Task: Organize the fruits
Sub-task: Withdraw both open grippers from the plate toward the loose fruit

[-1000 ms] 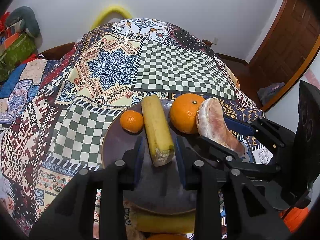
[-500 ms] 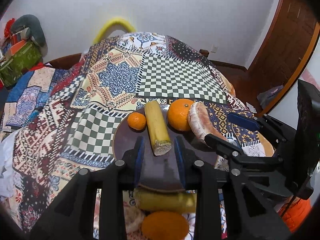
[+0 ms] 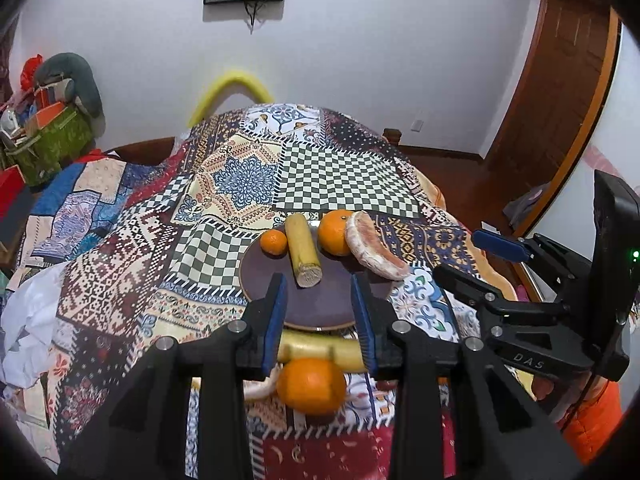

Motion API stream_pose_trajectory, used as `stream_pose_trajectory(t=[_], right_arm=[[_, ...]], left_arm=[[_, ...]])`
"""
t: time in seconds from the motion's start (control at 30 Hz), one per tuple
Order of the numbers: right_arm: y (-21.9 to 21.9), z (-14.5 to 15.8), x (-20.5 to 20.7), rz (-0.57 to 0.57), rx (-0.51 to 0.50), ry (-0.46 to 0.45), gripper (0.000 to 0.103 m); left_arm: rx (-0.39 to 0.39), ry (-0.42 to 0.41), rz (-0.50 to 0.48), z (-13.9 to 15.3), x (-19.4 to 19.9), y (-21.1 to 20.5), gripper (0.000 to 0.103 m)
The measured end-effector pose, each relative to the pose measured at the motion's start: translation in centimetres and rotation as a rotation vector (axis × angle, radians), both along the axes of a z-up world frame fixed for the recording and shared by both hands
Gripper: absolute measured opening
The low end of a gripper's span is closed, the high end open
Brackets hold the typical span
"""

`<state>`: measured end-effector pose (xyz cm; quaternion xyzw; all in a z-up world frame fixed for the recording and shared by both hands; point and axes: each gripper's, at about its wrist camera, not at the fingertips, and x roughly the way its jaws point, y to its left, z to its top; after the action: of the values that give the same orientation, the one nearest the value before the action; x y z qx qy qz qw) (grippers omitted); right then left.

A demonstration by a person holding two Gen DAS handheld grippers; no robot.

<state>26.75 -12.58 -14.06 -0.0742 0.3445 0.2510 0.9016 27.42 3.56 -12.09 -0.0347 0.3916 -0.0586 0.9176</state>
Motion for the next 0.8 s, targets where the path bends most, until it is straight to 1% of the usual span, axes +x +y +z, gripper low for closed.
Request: stream_pose_trajectory(t=[0.03,0.13,0.2,0.23,0.33,0.37,0.47,0.6,0.7,0.8], right_arm=[[-0.3,0.2,-0.5,-0.005,0.005,-0.002,0.063],[-0.9,0.5,-1.7,-0.017,0.010,-0.004,0.063],[-1.1,0.6,-2.4,-0.025,0.008,-0.006,0.063],[-1.2,0.6,-2.8,-0.028,0.008,-0.005,0.063],[-1.7,0.4,-3.7,-0.038,0.009,0.002,0.066],[-1.8,0.3,-4.1,-0.041,0.010,0.004,0.068],[-2.2,-0.3,-5.0,-0.054,0.005,0.010,0.069],[-2.6,-1.7,-6.0,-0.059,-0.001,0.040,0.069],[-2.6,-3.1,-6.5,-0.066,-0.024,0.062,0.069],[-2.7,-4.5,-6.8,-0.069,-0.041,0.095,0.069]], left_arm=[[0.000,-0.004,0.000,0.1,-0.4,-0.1,0.036],[0.005,-0.012,0.000,0.4,-2.1,-0.3,0.043],[0.007,-0.015,0.006,0.2,-3.0,-0.4,0.051],[0.009,-0.013,0.008,0.0,-3.5,-0.5,0.052],[0.011,0.004,0.008,-0.9,-4.6,-0.6,0.052],[0.010,0.013,0.007,-1.2,-4.9,-0.7,0.052],[0.002,0.038,0.003,-2.4,-5.7,-0.9,0.054],[0.012,0.073,-0.005,-3.9,-6.0,-1.3,0.054],[0.021,0.096,-0.005,-5.1,-6.1,-1.6,0.055],[-0.003,0.135,-0.004,-6.3,-6.0,-1.4,0.056]])
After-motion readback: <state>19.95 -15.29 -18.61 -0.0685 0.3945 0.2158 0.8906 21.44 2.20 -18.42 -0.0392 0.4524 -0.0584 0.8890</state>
